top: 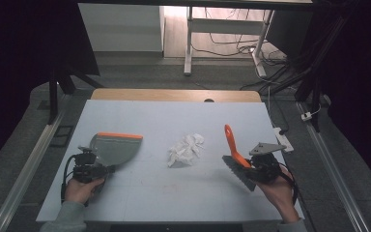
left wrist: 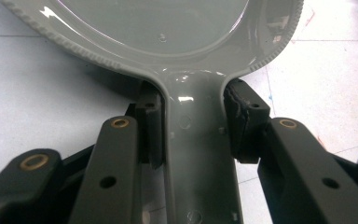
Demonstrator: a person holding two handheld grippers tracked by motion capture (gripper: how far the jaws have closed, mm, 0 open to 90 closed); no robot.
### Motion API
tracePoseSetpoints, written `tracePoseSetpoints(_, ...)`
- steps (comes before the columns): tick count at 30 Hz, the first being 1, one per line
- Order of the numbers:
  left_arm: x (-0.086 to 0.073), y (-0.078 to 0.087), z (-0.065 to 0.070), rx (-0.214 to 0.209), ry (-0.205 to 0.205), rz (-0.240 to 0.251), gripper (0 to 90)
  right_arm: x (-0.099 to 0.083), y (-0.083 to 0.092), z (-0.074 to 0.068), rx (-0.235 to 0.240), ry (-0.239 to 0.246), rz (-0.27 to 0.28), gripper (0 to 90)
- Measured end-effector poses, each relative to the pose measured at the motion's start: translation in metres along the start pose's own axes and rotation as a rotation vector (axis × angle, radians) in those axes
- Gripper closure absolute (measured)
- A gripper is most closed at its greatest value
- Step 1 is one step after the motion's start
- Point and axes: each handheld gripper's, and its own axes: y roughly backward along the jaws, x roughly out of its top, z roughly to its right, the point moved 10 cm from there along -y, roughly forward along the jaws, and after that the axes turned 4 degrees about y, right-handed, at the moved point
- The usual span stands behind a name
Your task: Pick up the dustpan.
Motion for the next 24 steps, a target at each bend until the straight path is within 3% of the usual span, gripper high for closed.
tracePoseSetpoints(11,0.002,0.004,-0.001,-0.016,-0.019,0.036,61.7,0.001,0.001,-0.001,0.007,-0.008,0.007,69.9)
tracePoseSetpoints(24,0.006,0.013,0.005,-0.065,-0.08,0.088,61.7,0.003,0.003,-0.001,0.0,-0.003,0.017,69.9)
